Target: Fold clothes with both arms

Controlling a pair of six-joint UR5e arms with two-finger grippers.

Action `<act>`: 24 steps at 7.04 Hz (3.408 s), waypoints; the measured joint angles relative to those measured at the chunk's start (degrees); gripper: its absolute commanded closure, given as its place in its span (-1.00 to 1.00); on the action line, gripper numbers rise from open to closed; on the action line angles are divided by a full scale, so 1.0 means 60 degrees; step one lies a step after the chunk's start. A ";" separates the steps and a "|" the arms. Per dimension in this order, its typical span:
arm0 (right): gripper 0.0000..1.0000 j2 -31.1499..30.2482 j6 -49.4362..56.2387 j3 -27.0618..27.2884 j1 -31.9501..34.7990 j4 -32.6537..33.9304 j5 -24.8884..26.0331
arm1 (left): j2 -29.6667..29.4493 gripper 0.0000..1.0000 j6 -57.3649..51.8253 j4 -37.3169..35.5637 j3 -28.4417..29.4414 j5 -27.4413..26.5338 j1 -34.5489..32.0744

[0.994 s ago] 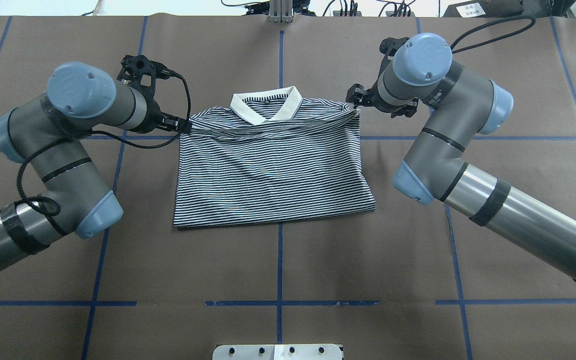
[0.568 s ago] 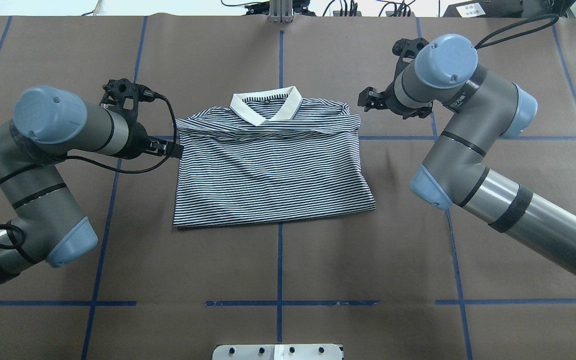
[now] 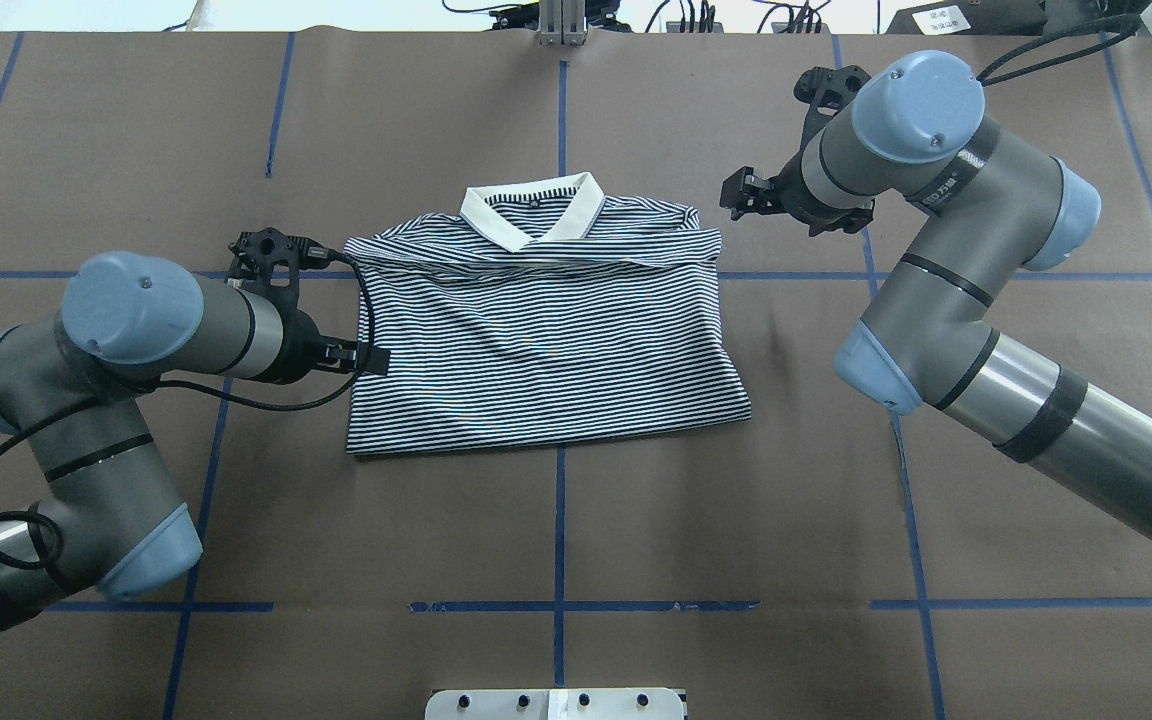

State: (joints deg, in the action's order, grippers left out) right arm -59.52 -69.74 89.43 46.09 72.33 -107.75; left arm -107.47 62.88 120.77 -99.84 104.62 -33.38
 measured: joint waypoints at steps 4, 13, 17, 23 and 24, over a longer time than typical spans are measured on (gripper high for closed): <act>-1.00 -0.0085 -0.0006 0.0114 0.0023 0.0000 -0.0025 | 0.0466 -0.19 0.1565 0.0791 -0.0091 -0.0526 0.0724; -1.00 -0.0287 -0.0008 0.0226 0.0024 -0.0015 -0.0001 | 0.0929 0.07 0.2246 0.0789 -0.0526 -0.0825 0.1340; -1.00 -0.0314 0.0002 0.0203 0.0024 -0.0015 -0.0005 | 0.0911 0.51 0.2253 0.0780 -0.0451 -0.0934 0.1401; -1.00 -0.0319 0.0007 0.0194 0.0010 -0.0015 -0.0003 | 0.1056 1.00 0.2152 0.0765 -0.0596 -0.0937 0.1366; -1.00 -0.0319 0.0007 0.0188 0.0010 -0.0015 0.0001 | 0.1196 1.00 0.1769 0.0762 -0.0603 -0.0935 0.1262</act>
State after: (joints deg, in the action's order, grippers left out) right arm -61.43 -69.70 90.56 46.15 72.25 -107.74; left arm -100.29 73.50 125.34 -103.45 99.01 -25.81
